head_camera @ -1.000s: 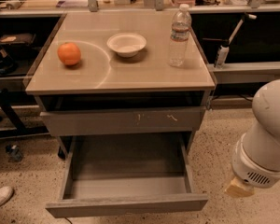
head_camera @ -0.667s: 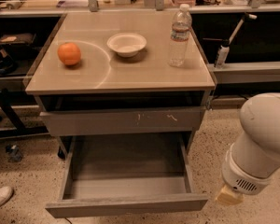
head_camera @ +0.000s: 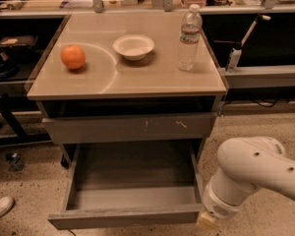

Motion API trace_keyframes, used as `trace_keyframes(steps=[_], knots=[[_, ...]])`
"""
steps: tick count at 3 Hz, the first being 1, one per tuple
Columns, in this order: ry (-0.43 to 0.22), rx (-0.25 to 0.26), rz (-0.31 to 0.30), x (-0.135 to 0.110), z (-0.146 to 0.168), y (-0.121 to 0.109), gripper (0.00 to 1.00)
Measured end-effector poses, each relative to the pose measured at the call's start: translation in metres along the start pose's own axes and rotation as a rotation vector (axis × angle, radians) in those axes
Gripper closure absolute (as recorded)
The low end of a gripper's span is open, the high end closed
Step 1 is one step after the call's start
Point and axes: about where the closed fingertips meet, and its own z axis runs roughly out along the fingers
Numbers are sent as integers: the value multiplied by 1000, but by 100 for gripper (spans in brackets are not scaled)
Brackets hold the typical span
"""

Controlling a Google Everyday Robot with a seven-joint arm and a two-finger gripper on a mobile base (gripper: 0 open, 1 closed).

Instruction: Close middle drawer

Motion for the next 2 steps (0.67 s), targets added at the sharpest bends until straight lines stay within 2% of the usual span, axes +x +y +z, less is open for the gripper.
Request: trace_keyframes(steps=[2], knots=[[-59,-62,37,-17,85,-22,100]])
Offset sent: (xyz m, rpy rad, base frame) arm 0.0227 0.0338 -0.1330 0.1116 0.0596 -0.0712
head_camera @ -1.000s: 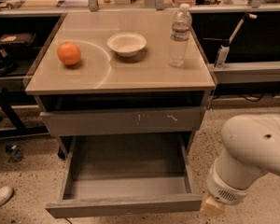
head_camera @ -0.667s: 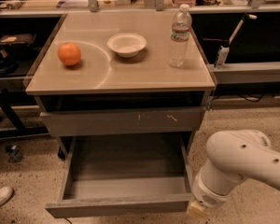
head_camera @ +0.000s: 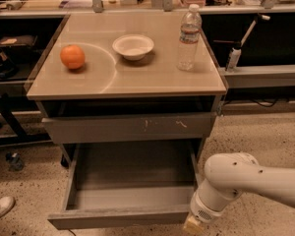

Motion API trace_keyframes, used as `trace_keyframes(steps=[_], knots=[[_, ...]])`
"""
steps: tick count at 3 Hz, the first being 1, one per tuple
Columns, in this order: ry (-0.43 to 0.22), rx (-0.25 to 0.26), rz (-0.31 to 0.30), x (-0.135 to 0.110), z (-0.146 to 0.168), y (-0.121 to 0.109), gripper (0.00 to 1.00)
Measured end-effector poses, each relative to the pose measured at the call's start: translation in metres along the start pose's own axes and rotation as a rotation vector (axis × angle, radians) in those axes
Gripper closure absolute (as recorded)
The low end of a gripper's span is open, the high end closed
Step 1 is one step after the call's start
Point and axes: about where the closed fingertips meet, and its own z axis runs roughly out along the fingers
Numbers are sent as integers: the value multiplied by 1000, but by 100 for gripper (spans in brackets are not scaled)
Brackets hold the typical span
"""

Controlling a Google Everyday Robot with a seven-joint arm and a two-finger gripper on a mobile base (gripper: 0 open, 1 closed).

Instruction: Close middle drawer

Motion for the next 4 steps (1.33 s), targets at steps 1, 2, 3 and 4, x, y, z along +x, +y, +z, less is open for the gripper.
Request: trace_keyframes(steps=[1,2,3,4], knots=[[-11,1,-6,-4,30,-19,100],[-13,14,-1,-5,54,-38,100],[-20,24,8,-5,74,-53,100],[-19,57,6,-11,80,-72,100]])
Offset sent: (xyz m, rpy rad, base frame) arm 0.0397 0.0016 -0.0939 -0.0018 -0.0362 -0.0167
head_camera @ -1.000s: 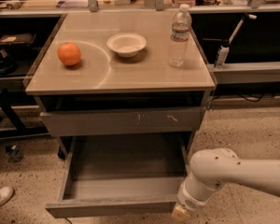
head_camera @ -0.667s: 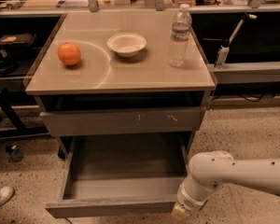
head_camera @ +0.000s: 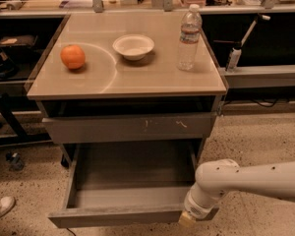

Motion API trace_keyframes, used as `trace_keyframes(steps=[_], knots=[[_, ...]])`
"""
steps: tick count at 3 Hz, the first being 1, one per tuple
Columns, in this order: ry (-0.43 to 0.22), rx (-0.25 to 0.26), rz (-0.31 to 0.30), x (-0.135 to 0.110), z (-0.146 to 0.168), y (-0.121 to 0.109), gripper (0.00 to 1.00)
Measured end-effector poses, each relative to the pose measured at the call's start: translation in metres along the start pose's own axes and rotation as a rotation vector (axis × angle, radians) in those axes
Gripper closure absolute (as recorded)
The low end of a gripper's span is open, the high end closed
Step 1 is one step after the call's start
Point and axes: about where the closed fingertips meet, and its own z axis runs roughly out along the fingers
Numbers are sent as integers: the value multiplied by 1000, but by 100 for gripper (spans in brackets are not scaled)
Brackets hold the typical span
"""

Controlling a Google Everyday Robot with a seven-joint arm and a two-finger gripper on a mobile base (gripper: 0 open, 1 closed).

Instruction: Close middle drawer

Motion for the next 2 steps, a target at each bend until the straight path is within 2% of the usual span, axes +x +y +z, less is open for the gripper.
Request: trace_keyframes(steps=[1,2], knots=[[-1,47,0,-7,-8,-18,100],[-18,124,-6,-32,-32,-44,100]])
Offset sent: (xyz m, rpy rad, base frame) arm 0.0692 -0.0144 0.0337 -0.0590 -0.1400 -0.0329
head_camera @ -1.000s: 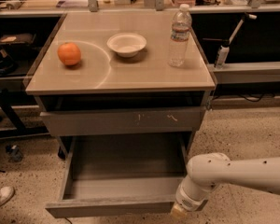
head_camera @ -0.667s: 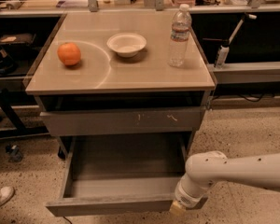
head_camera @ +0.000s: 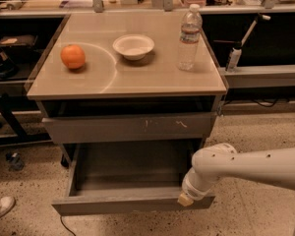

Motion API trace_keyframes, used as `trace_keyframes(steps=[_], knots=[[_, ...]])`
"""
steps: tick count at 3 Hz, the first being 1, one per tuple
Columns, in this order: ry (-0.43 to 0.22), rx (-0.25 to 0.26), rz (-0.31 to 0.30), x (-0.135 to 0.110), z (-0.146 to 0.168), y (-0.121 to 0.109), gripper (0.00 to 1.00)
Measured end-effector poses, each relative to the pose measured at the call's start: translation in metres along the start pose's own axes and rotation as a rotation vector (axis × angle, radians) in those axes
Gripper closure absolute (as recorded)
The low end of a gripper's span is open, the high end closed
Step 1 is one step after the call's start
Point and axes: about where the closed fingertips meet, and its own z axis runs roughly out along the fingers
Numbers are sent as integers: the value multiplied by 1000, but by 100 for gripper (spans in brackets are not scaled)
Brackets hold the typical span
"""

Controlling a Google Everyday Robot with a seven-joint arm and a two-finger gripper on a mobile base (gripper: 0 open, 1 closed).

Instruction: Close middle drawer

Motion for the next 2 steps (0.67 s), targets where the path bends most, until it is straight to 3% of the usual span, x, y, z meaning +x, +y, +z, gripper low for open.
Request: trace_keyframes(steps=[2], knots=[[13,-23,0,8,7,7,100]])
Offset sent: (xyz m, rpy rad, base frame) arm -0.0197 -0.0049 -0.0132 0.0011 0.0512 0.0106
